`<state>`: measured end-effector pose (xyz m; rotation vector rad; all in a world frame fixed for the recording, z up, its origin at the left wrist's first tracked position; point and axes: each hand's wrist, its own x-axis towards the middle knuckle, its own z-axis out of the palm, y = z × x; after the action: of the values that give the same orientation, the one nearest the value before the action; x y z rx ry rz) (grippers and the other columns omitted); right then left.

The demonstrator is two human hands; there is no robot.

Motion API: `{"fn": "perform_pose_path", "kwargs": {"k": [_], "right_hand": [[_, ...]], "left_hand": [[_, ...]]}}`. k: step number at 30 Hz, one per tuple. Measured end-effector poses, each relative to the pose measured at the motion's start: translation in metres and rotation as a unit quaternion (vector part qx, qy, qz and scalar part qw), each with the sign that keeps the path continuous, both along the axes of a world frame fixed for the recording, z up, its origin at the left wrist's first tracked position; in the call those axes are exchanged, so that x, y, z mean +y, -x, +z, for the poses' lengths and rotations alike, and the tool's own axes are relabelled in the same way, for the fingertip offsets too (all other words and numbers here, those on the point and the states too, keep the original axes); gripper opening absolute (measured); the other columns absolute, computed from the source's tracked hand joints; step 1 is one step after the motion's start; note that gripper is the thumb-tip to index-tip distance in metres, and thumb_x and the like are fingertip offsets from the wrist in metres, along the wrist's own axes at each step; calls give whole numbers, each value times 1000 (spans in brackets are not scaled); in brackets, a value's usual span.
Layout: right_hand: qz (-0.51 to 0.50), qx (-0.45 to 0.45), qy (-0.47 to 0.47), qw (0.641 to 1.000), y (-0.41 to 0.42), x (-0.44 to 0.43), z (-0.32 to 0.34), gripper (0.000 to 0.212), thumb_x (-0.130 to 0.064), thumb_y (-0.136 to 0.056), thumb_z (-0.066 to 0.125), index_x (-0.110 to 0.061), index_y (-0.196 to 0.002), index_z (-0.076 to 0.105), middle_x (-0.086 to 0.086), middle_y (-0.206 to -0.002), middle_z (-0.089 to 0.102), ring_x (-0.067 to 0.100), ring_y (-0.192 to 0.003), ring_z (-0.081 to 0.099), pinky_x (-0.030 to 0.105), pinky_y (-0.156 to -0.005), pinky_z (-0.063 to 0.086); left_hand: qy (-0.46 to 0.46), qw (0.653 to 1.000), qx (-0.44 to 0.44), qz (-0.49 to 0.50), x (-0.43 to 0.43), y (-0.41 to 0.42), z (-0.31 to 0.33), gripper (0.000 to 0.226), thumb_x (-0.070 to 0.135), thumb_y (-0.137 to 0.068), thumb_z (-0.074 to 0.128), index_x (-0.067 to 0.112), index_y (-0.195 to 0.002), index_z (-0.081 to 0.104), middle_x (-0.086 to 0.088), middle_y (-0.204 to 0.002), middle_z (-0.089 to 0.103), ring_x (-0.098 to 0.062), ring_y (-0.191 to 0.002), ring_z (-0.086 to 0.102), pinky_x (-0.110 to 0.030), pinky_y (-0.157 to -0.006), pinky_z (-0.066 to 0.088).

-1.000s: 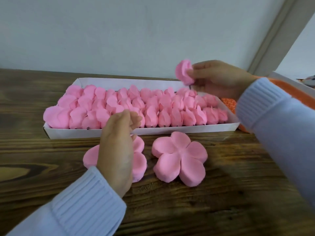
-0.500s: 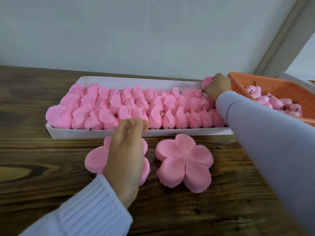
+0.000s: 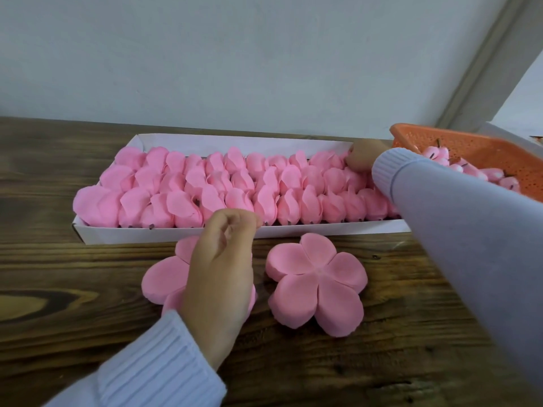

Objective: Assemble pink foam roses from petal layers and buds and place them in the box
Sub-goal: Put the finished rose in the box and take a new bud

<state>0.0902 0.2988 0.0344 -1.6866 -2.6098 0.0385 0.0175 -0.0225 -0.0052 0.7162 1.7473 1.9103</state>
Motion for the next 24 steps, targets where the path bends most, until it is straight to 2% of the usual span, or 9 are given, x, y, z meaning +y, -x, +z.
{"fn": "perform_pose_path", "kwargs": {"k": [3,5,9,11,12,14,17,21,24], "right_hand": [[6,3,8,1000,0,1,1,23,-18,-96,44,-5,-100,61,19,-119,62,31,-108,57,31,-81,41],[3,21,-7,1000,-1,0,5,29,-18,-95,45,0,-116,57,21,-125,58,34,-114,54,32,-84,41],[19,199,-60,978,-5,-8,29,44,-20,-95,50,-3,-135,44,20,-130,54,34,-120,50,34,-94,40],[31,326,-80,941,-14,-19,47,39,-21,-92,54,-9,-129,50,12,-116,61,26,-100,59,33,-83,47],[36,381,-92,919,-20,-26,56,35,-21,-89,55,-12,-123,54,6,-107,63,20,-86,61,28,-69,49],[40,423,-140,895,-41,-38,74,26,-21,-85,56,-18,-110,62,-2,-92,62,9,-65,55,17,-53,43],[38,348,-186,918,-86,-37,90,19,-19,-85,54,-17,-98,67,1,-84,64,14,-68,57,18,-59,41],[-13,101,-92,991,-139,-15,90,12,-13,-89,60,-6,-93,68,7,-70,67,16,-65,62,31,-71,45],[-52,-45,4,998,-161,-2,69,7,-18,-89,64,-13,-88,69,8,-78,71,25,-72,66,31,-66,50]], "left_hand": [[1,1000,5,-2,0,0,0,19,36,-89,48,27,-81,62,15,-71,61,17,-61,53,3,-50,35],[-5,1000,5,-6,0,-1,0,18,35,-90,48,26,-83,62,16,-78,64,18,-65,53,0,-55,38],[-3,1000,-3,-12,0,-1,1,18,34,-89,48,25,-83,62,21,-77,64,16,-66,53,-17,-65,41],[-4,1000,-4,-12,-1,0,2,17,31,-90,49,24,-82,62,18,-70,60,14,-59,51,-11,-61,44],[-4,1000,-3,-12,-1,0,2,17,30,-90,49,23,-83,62,18,-70,60,14,-59,51,-8,-58,43],[0,1000,-3,-14,-2,0,3,15,30,-91,51,25,-83,63,19,-73,63,12,-61,53,-12,-60,45],[-5,999,-12,-30,-3,-1,3,14,35,-87,54,26,-84,64,14,-62,58,-13,-54,49,-34,-53,41],[-20,998,-20,-47,-2,-1,0,14,33,-82,55,24,-88,63,12,-56,47,-15,-50,36,-26,-52,26],[-20,998,-14,-53,-2,0,-2,8,26,-87,56,29,-84,64,10,-58,46,-17,-49,35,-26,-48,25]]}}
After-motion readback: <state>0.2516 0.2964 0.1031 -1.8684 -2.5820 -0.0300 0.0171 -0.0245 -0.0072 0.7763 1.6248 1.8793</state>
